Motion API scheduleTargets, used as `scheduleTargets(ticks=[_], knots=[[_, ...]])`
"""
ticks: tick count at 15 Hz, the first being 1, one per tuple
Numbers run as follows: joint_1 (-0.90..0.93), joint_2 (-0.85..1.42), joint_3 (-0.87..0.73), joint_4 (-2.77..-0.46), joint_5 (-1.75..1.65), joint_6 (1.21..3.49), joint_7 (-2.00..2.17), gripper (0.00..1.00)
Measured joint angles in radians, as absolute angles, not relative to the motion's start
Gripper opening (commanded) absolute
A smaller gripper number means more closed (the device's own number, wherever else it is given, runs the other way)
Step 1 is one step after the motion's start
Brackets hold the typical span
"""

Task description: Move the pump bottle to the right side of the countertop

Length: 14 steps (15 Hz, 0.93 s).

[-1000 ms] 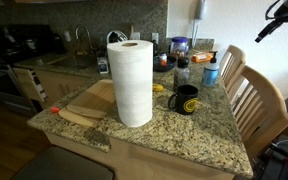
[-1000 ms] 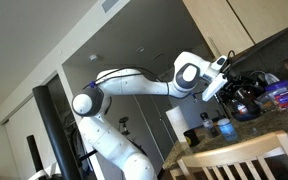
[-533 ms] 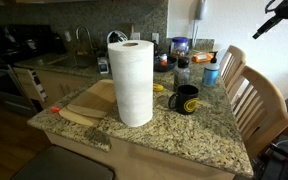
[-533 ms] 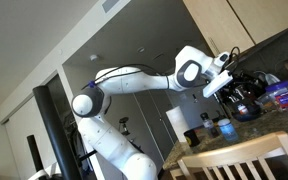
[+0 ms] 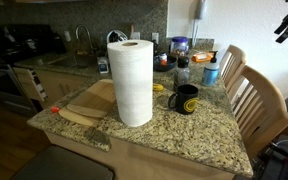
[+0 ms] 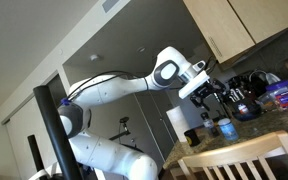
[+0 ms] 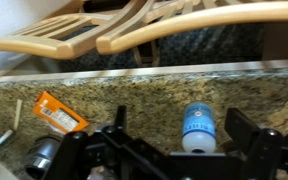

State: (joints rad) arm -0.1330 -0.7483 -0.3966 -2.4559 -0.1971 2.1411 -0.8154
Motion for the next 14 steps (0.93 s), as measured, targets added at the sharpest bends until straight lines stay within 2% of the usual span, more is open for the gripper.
scheduleTargets(ticks=[6,14], knots=[[-0.107,-1.006,-0.362,-2.577,-0.275,1.920,-1.018,1.00],[-0.056,-0.967,-0.357,-2.544,-0.206,1.958,-0.921,1.00]])
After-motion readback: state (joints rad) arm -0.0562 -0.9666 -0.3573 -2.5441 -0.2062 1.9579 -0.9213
